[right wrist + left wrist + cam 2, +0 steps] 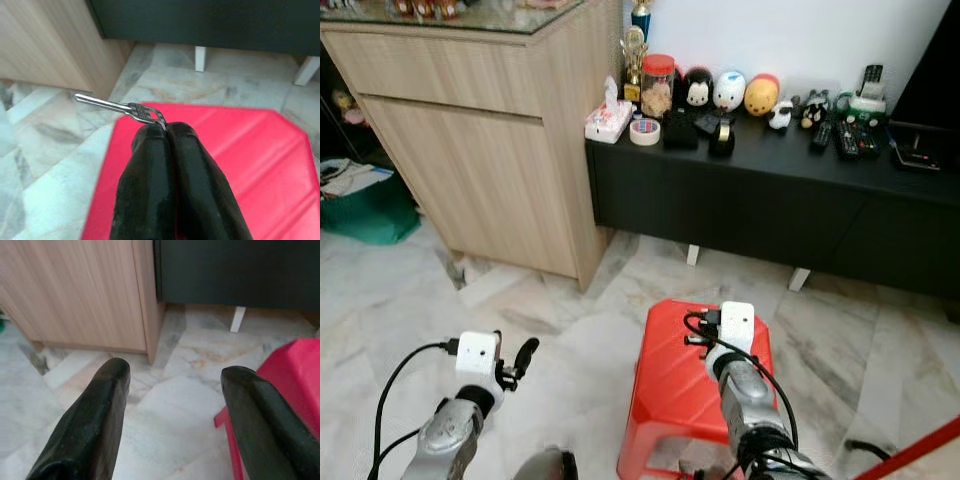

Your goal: Hang keys on a hook

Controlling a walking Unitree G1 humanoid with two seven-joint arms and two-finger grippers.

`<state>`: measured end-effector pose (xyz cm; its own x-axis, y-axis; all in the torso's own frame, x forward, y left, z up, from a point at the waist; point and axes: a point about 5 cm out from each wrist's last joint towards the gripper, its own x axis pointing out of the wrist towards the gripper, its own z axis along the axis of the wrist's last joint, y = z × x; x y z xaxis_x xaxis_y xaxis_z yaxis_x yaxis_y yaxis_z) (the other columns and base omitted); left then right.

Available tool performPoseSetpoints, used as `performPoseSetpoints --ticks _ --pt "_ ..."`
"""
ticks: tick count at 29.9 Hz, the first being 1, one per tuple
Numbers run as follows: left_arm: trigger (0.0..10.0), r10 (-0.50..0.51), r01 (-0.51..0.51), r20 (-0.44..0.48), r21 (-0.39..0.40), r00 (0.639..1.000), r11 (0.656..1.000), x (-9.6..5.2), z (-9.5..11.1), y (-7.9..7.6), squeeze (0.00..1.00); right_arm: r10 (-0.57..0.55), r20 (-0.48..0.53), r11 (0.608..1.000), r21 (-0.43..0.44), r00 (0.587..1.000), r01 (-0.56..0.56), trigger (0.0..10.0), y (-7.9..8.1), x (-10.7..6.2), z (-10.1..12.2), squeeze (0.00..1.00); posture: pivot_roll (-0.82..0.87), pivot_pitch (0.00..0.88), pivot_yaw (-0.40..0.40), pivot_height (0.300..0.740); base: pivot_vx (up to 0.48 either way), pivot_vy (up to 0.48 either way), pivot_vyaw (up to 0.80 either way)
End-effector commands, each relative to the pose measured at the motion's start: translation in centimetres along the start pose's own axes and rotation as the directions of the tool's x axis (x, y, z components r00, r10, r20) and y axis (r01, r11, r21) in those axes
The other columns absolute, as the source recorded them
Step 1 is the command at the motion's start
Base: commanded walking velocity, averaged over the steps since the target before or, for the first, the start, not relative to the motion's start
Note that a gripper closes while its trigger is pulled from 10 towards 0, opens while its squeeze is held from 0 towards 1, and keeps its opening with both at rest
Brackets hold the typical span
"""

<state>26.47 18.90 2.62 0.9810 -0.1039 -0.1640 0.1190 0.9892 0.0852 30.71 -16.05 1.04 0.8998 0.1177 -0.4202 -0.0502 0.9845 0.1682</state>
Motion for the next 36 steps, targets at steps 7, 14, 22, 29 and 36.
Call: performPoseSetpoints --ticks 7,14,22,29,36 --pt "10.0 -0.068 0.065 0.078 0.049 0.995 0.997 0.4 2.3 0.5 0.00 0.094 -0.004 0.994 -0.060 0.996 -0.094 10.0 1.3 0.7 1.7 0.00 0.11 0.000 -0.032 0.740 0.000 0.000 0.00" --pt "10.0 -0.250 0.236 0.102 0.133 0.963 0.963 0.5 4.5 -0.2 0.00 0.221 -0.067 0.960 -0.160 0.973 -0.229 10.0 2.3 0.7 2.9 0.00 0.11 0.000 -0.039 0.740 0.000 0.000 0.00" --pt "10.0 -0.552 0.538 -0.009 0.236 0.834 0.809 0.0 6.7 -3.1 0.00 0.374 -0.087 0.861 -0.338 0.923 -0.381 10.0 4.4 -0.1 6.3 0.00 0.09 0.000 -0.041 0.740 0.000 0.000 0.00" --pt "10.0 -0.585 0.573 0.048 0.149 0.810 0.806 0.4 9.7 -5.2 0.00 0.423 -0.047 0.842 -0.349 0.905 -0.412 10.0 6.5 -1.4 9.0 0.00 0.09 0.000 -0.043 0.740 0.000 0.000 0.00" --pt "10.0 -0.587 0.580 0.068 0.102 0.807 0.808 0.6 10.9 -7.0 0.00 0.411 -0.002 0.866 -0.311 0.912 -0.391 10.0 7.6 -2.4 10.6 0.00 0.09 0.000 -0.044 0.740 0.000 0.000 0.00"
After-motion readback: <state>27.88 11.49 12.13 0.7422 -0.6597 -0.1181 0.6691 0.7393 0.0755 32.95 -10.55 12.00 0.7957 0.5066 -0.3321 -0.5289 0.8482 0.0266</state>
